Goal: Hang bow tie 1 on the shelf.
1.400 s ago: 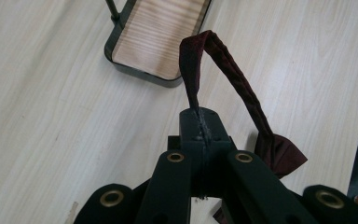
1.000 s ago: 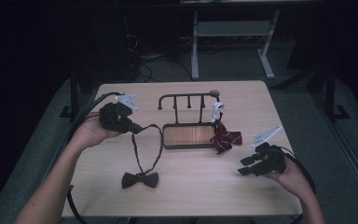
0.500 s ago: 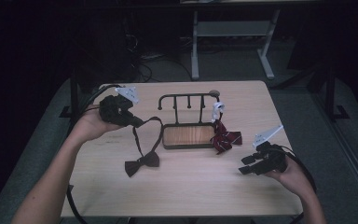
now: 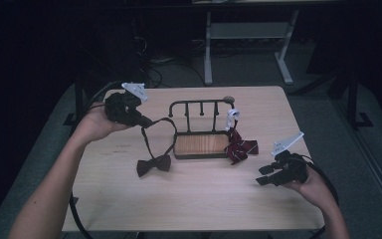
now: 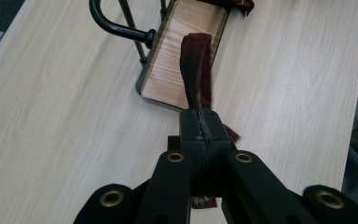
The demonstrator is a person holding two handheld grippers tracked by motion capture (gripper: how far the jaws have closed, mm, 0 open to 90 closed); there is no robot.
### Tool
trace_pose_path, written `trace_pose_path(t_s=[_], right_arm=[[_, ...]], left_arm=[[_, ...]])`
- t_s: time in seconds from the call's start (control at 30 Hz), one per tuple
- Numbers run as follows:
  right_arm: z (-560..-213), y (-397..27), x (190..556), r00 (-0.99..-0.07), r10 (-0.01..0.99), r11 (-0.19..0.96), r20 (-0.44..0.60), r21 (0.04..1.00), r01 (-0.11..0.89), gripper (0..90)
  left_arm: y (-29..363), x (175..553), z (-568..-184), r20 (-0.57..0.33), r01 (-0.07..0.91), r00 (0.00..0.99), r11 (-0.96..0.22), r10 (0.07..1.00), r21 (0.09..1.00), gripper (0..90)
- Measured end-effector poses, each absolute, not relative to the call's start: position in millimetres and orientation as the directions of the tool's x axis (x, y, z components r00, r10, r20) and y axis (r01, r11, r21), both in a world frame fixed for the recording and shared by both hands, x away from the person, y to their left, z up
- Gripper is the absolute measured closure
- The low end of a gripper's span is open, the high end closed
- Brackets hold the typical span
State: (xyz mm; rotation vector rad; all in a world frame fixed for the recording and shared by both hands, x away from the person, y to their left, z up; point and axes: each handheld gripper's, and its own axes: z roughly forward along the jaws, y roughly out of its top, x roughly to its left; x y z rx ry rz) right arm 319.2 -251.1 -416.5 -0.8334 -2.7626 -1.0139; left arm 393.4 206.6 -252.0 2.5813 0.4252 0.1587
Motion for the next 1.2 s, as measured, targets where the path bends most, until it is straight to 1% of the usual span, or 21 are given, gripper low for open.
trace_pose_path(t_s=[0.47, 0.77, 1.07, 1.2], right_arm=[[-405, -245, 328, -0.861, 0.453, 0.651, 0.233, 0.573, 0.497, 52.5], [-391, -247, 338, -0.857, 0.466, 0.633, 0.222, 0.593, 0.498, 54.0], [-375, -240, 348, -0.869, 0.451, 0.651, 0.201, 0.593, 0.475, 54.2], [-370, -240, 352, -0.867, 0.456, 0.648, 0.201, 0.593, 0.478, 54.6]], left_arm=[[204, 409, -240, 0.044, 0.260, 0.944, -0.816, 0.328, 0.516, 90.0], [199, 428, -243, 0.034, 0.290, 0.935, -0.815, 0.353, 0.502, 90.0], [187, 448, -260, 0.028, 0.337, 0.922, -0.835, 0.387, 0.435, 89.8], [188, 454, -264, 0.019, 0.353, 0.917, -0.832, 0.399, 0.427, 89.6]])
